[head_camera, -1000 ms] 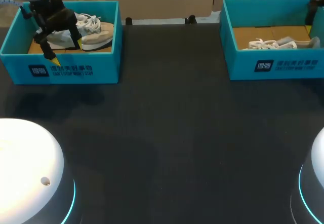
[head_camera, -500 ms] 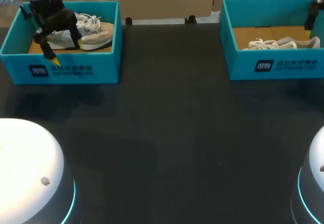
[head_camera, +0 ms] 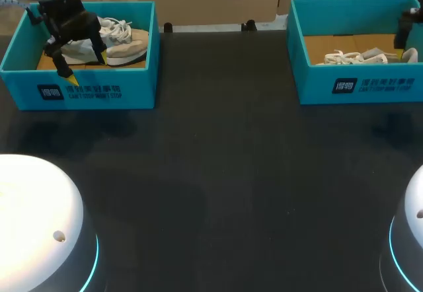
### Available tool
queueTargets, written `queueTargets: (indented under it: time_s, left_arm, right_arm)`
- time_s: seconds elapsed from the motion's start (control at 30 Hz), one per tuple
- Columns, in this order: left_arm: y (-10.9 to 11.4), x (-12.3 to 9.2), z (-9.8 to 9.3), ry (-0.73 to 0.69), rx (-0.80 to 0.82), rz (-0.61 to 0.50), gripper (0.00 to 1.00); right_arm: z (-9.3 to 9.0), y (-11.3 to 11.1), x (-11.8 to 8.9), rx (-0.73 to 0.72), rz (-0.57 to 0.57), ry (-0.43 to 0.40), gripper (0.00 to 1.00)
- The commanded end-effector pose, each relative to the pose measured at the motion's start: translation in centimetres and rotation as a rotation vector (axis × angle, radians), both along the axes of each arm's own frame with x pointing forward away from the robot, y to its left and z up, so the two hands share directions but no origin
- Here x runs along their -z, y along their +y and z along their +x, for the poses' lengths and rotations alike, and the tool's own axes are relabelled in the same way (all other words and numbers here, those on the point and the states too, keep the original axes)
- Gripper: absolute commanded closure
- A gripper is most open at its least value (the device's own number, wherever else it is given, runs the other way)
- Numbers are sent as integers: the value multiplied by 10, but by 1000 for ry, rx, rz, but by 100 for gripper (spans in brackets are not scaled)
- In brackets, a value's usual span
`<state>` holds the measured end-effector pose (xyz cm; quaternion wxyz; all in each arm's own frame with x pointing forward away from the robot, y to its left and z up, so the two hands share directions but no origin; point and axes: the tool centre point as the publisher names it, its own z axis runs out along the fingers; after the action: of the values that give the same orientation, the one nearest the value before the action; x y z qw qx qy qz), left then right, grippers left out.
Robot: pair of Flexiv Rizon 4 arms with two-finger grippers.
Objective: Take the shoe out of the shoebox, open the shoe tongue, remove and reinsert the insole, then place the shoe into the shoebox
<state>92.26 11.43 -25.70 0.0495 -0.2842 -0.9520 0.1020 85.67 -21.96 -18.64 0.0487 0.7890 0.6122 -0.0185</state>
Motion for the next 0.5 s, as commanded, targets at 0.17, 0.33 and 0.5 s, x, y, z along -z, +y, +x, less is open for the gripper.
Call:
queueTargets:
  time_s: [0.17, 0.33, 0.5]
  left_arm:
    - [12, 0, 7, 4, 24, 8, 0]
    - [33, -4, 23, 12, 81, -2, 0]
    - [60, -14, 57, -21, 203, 32, 0]
  right_arm:
    - [-2, -1, 0, -1, 1, -4, 0]
    - [-2, -1, 0, -1, 1, -4, 0]
    - [-2, -1, 0, -1, 1, -4, 0]
